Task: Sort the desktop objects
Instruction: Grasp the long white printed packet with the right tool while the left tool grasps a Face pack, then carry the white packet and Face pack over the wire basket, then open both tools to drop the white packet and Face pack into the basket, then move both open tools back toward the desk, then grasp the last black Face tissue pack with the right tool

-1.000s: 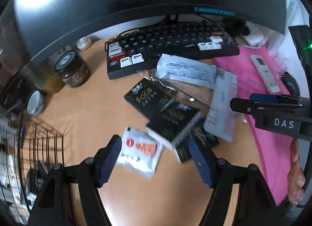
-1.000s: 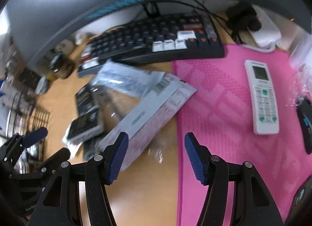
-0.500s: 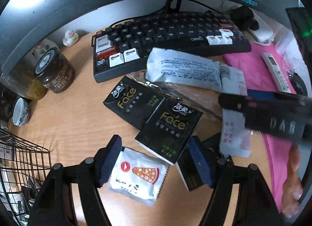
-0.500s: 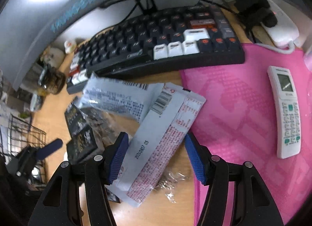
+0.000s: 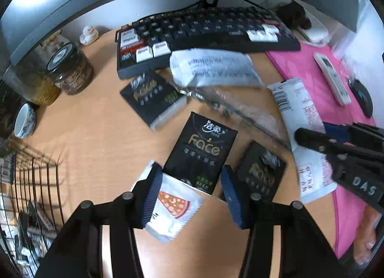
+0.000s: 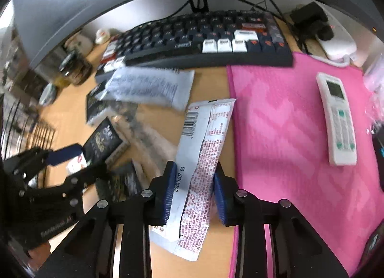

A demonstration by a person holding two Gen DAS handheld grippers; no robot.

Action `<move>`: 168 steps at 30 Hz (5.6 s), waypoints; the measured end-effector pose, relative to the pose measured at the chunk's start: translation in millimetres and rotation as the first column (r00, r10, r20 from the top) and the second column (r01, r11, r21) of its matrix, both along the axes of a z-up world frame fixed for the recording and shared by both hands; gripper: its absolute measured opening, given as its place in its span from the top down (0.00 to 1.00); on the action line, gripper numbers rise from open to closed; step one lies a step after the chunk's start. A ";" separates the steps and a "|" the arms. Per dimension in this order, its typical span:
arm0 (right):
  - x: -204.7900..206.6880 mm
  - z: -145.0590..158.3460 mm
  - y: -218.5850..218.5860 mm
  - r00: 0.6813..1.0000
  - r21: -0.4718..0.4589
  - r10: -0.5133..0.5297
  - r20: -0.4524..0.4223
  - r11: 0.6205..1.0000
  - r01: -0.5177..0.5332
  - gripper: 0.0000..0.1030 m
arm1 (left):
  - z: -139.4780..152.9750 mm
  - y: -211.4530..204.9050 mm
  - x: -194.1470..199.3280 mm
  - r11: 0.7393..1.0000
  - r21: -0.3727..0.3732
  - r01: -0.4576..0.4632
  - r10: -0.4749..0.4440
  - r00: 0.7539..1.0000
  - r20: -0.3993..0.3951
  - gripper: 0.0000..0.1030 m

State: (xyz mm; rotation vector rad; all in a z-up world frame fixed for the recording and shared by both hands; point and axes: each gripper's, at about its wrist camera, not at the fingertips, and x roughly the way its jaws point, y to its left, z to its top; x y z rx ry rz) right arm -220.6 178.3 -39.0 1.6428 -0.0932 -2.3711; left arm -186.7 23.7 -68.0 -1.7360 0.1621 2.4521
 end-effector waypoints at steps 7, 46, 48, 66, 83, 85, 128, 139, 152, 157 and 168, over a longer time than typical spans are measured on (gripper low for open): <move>56.0 10.1 13.1 0.999 -0.004 0.028 -0.015 1.000 -0.028 0.81 | -0.3 6.8 50.0 1.000 -0.018 -0.007 0.007 1.000 0.008 0.46; 114.2 25.2 12.4 0.996 0.034 0.033 -0.082 0.999 -0.031 0.89 | 1.0 4.9 71.5 0.998 -0.060 0.003 -0.005 0.999 -0.035 0.50; 119.2 36.1 15.8 0.994 0.028 0.029 -0.101 0.999 -0.026 0.89 | 12.0 3.0 77.7 0.999 -0.052 -0.004 0.002 0.998 -0.055 0.50; 152.3 78.4 24.3 0.992 -0.105 0.014 -0.124 0.994 -0.027 0.89 | 62.9 -10.1 121.3 1.000 -0.018 -0.021 0.018 0.990 -0.137 0.50; 131.3 144.4 -146.1 0.930 -0.239 0.309 -0.197 0.905 -0.352 0.89 | 126.3 -129.6 147.7 0.970 -0.008 -0.241 0.233 0.946 -0.226 0.50; 130.8 148.1 -177.5 0.915 -0.259 0.354 -0.196 0.881 -0.396 0.89 | 128.0 -160.7 153.6 0.954 -0.014 -0.300 0.290 0.931 -0.222 0.50; 125.4 126.9 -131.2 0.956 -0.038 0.216 -0.198 0.973 -0.228 0.44 | 128.1 -109.4 152.7 0.985 -0.039 -0.170 0.156 0.958 -0.240 0.32; 100.9 9.5 -60.2 0.998 -0.041 0.047 0.036 0.998 -0.046 0.43 | 44.6 -48.7 86.4 0.984 -0.121 -0.132 0.122 0.989 -0.088 0.32; 86.5 -6.2 -100.0 0.998 0.097 0.060 -0.014 0.994 -0.059 0.54 | 23.0 -61.8 71.4 0.984 -0.098 -0.152 0.147 0.988 -0.049 0.32; 87.8 -4.6 -79.9 0.998 0.034 0.057 -0.008 0.998 -0.057 0.54 | 12.6 -58.3 58.4 0.983 -0.095 -0.158 0.155 0.987 -0.040 0.32; 89.8 10.4 -51.0 0.998 -0.041 0.051 -0.040 0.998 -0.053 0.54 | -3.1 -42.1 33.6 0.980 -0.133 -0.145 0.140 0.989 -0.049 0.27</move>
